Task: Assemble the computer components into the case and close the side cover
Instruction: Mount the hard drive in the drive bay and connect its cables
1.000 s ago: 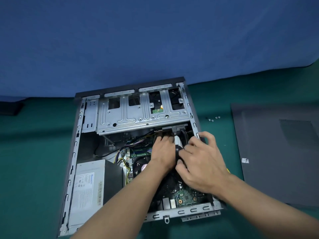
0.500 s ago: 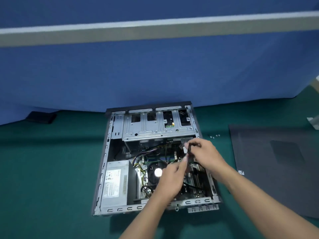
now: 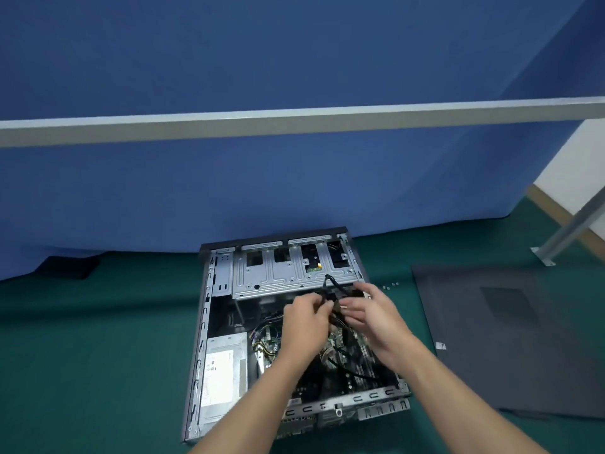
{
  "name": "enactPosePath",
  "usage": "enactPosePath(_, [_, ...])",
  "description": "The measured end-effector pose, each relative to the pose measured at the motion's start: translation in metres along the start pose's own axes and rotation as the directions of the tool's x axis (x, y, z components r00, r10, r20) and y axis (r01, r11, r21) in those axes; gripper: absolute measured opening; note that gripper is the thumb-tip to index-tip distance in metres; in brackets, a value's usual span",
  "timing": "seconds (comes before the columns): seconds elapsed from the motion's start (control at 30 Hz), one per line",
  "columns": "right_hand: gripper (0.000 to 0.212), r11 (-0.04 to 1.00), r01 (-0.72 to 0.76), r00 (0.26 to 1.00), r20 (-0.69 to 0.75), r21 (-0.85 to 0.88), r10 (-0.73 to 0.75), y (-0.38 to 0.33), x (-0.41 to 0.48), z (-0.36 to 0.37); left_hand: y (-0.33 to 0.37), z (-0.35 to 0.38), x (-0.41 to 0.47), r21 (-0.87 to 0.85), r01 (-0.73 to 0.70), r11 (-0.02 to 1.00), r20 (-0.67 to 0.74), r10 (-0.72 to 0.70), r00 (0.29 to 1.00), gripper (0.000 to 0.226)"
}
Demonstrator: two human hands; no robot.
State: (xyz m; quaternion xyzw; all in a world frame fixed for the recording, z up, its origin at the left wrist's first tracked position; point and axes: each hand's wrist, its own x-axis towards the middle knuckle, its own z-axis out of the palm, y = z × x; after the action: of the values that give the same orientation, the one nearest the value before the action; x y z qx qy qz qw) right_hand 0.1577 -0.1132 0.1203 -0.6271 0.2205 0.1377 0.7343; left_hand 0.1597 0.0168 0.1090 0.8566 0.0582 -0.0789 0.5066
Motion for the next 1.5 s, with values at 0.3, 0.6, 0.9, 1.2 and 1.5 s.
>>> enactPosePath(0.3, [0.016,0.681,0.291,0.945,0.311,-0.672,-0.097,0.035,-0.037,0.015,0.022,-0.035,0.029,-0.362,0.195,0.912,0.141,-0.154,0.978,0.018])
enactPosePath(0.6, [0.021,0.939,0.316,0.942,-0.070,-0.138,-0.328,-0.009,-0.024,0.048,-0.042,-0.047,0.003,0.081,0.043,0.996,0.375,-0.070,0.924,0.033])
enactPosePath(0.9, [0.027,0.966,0.083,0.996,-0.061,0.246,-0.070,-0.012,-0.036,0.045,-0.046,-0.058,0.009,0.560,-0.269,0.784,0.059,0.286,0.956,0.027])
enactPosePath(1.2, [0.051,0.379,0.145,0.942,0.011,-0.914,-0.334,0.011,-0.038,0.001,-0.048,-0.046,0.015,0.637,-0.382,0.669,0.046,0.462,0.886,0.028])
enactPosePath(1.5, [0.037,0.824,0.385,0.891,0.398,-0.415,-0.216,-0.002,0.038,0.045,-0.034,-0.029,0.022,0.629,-0.502,0.593,0.091,0.586,0.806,0.032])
